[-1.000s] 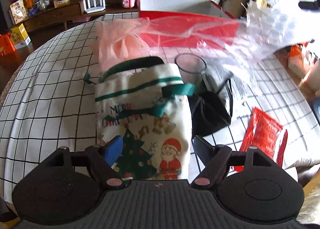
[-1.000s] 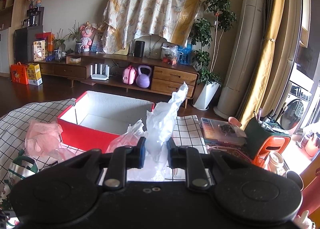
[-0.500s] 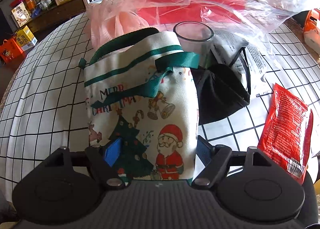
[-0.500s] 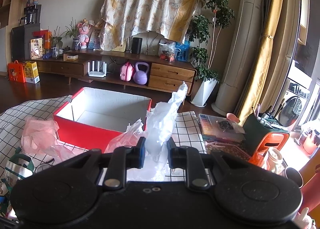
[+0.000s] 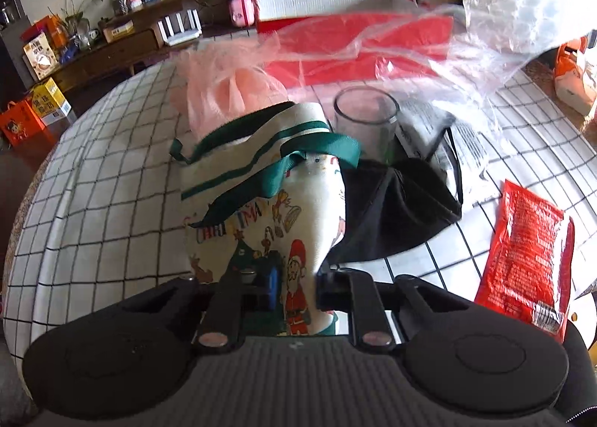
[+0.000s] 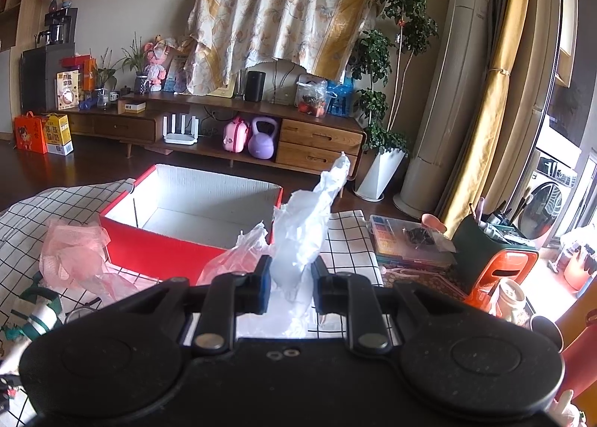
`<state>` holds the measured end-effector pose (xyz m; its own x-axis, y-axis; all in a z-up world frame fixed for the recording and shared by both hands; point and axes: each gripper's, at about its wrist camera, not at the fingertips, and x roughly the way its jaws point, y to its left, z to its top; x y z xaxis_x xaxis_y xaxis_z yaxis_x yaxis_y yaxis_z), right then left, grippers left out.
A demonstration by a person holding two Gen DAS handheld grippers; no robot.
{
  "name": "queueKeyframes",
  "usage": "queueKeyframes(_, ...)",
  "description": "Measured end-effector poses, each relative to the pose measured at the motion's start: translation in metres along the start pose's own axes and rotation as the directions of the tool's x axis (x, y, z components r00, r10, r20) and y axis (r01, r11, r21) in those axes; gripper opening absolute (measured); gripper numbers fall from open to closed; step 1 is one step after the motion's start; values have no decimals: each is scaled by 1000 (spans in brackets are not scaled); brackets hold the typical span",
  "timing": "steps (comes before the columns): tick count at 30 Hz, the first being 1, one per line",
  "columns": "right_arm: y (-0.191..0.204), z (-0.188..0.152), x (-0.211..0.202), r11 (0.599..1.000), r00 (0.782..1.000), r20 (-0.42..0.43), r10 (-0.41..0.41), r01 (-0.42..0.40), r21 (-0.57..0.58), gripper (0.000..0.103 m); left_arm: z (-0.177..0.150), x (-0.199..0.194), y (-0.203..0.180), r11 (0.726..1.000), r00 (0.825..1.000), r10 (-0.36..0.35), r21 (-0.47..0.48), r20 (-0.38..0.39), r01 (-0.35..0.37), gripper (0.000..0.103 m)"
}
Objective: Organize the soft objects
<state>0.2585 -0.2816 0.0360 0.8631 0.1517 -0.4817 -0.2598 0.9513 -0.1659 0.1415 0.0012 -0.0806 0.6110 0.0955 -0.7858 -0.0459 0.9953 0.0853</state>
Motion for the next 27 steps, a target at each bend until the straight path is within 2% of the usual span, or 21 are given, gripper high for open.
queueKeyframes(6, 0, 1, -1, 1000, 1000, 4, 1, -1, -1, 20, 14, -21, 25, 999, 997, 9, -38, 72, -6, 7)
queueKeyframes(14, 0, 13, -6, 1000, 1000, 27, 12, -12, -11, 20, 46, -61, 59, 998, 980, 23, -53, 199, -12, 7)
queueKeyframes(19, -1, 25, -5, 1000, 999, 37, 20, -20, -13, 20, 80, -81, 71, 999, 969, -4, -35, 249, 14, 7)
queueKeyframes(27, 0, 51, 14, 999, 999, 43, 23, -22, -23, 20, 151, -88, 59, 997, 946, -75, 25, 315, 70, 7)
